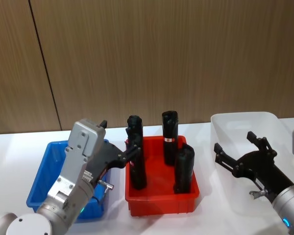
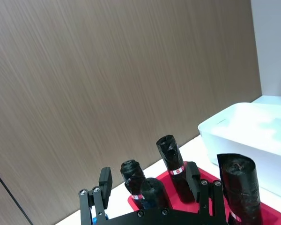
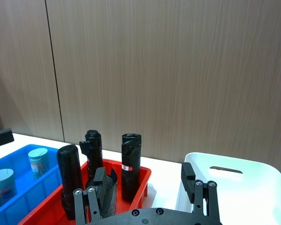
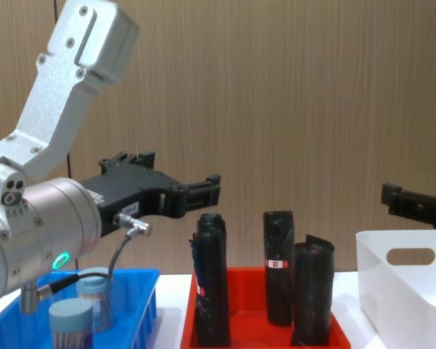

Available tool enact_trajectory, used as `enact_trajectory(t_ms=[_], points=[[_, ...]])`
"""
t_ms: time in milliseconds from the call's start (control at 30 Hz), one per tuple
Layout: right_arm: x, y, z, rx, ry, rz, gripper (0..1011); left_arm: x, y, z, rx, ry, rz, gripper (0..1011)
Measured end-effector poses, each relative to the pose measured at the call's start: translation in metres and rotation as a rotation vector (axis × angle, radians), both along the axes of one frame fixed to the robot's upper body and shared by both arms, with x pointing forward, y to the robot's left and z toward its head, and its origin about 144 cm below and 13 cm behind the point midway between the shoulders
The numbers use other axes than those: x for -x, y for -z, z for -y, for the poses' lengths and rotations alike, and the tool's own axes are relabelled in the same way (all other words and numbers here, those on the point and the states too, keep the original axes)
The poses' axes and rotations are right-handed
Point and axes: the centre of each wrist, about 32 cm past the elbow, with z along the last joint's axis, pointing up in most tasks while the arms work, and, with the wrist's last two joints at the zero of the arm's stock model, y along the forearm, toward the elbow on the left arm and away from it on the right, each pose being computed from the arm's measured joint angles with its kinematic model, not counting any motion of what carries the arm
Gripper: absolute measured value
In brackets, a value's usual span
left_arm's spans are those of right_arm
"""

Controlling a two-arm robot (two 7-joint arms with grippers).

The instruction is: Pick the cotton swabs from the blue box and place them into the white box.

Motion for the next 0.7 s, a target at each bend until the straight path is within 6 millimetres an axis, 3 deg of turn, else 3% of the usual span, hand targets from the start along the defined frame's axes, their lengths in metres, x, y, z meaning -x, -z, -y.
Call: enact_trajectory(t_ms=[700], points=[[0.0, 0.0, 0.0, 0.0, 0.0, 0.0, 1002, -0.011, 0.008, -0.031, 0.038, -0.092, -0.19, 1004]])
